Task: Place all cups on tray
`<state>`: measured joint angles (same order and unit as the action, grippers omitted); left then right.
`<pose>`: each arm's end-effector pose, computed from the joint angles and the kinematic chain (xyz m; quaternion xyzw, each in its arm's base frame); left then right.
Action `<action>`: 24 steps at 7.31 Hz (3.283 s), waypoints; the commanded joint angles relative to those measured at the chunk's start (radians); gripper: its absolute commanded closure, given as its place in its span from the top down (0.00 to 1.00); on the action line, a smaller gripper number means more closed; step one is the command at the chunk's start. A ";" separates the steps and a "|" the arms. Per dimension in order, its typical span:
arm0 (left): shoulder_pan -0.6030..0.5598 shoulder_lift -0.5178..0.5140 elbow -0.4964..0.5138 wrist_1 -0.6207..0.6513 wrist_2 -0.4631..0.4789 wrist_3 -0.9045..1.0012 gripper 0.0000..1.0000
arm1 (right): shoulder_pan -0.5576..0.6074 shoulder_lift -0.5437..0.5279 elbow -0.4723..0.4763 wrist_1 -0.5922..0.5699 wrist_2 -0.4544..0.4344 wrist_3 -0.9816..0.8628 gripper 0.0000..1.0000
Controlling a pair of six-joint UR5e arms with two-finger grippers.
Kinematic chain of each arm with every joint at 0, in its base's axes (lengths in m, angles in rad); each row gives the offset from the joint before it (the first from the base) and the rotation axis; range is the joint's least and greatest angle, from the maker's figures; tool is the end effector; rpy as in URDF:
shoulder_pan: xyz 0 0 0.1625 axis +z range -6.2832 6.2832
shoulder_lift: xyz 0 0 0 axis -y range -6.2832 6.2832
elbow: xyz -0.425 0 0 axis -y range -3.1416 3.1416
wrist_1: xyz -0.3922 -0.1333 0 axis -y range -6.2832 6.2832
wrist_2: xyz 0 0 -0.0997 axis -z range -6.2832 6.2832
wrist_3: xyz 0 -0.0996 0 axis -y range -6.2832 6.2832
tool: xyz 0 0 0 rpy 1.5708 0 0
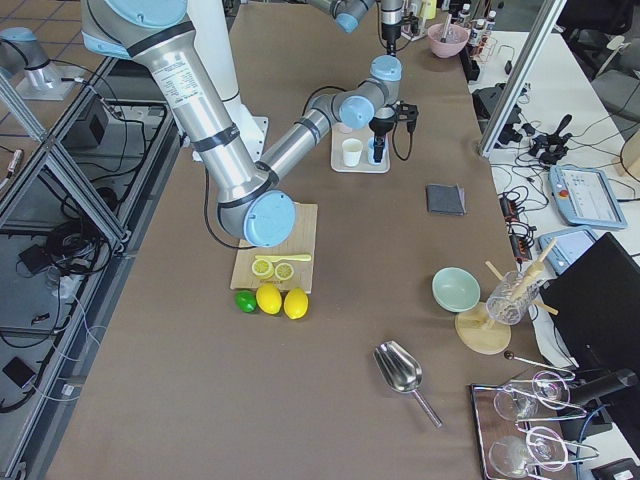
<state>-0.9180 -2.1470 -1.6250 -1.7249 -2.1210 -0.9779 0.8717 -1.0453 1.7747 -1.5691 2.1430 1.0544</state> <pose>0.3479 -0.5887 0.2773 0.0695 0.4399 -0.0414 0.8944 -0.3484 -0.5377 0.2646 0.0168 -0.4322 0.0590 0.8997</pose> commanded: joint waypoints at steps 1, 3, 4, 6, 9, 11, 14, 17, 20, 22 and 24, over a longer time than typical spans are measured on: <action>0.109 -0.052 -0.038 0.008 0.065 -0.155 0.00 | 0.035 -0.082 0.052 0.000 0.018 -0.062 1.00; 0.233 -0.063 -0.035 0.008 0.185 -0.208 0.00 | 0.067 -0.116 0.048 0.001 0.031 -0.128 1.00; 0.266 -0.063 -0.023 0.004 0.217 -0.223 0.00 | 0.078 -0.133 0.048 0.001 0.032 -0.149 1.00; 0.280 -0.103 0.037 -0.004 0.220 -0.226 0.00 | 0.087 -0.144 0.049 0.004 0.040 -0.151 1.00; 0.275 -0.134 0.154 -0.102 0.260 -0.223 0.00 | 0.090 -0.144 0.046 0.003 0.038 -0.151 1.00; 0.275 -0.142 0.175 -0.117 0.260 -0.226 0.00 | 0.092 -0.144 0.046 0.003 0.038 -0.151 1.00; 0.227 -0.131 0.114 -0.110 0.236 -0.211 0.98 | 0.095 -0.147 0.049 0.000 0.040 -0.151 1.00; -0.032 0.069 -0.080 -0.038 0.015 0.121 0.98 | 0.174 -0.261 0.052 0.001 0.080 -0.329 1.00; -0.325 0.244 -0.104 -0.042 -0.059 0.421 0.98 | 0.416 -0.459 0.011 0.000 0.175 -0.749 1.00; -0.491 0.367 -0.086 -0.039 -0.106 0.686 0.98 | 0.597 -0.490 -0.126 0.003 0.259 -0.992 1.00; -0.548 0.459 -0.076 -0.053 -0.109 0.703 0.98 | 0.706 -0.495 -0.187 -0.002 0.238 -1.065 1.00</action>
<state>-1.4186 -1.7409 -1.7071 -1.7736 -2.2240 -0.3058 1.5029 -1.5356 1.6274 -1.5652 2.3836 0.0512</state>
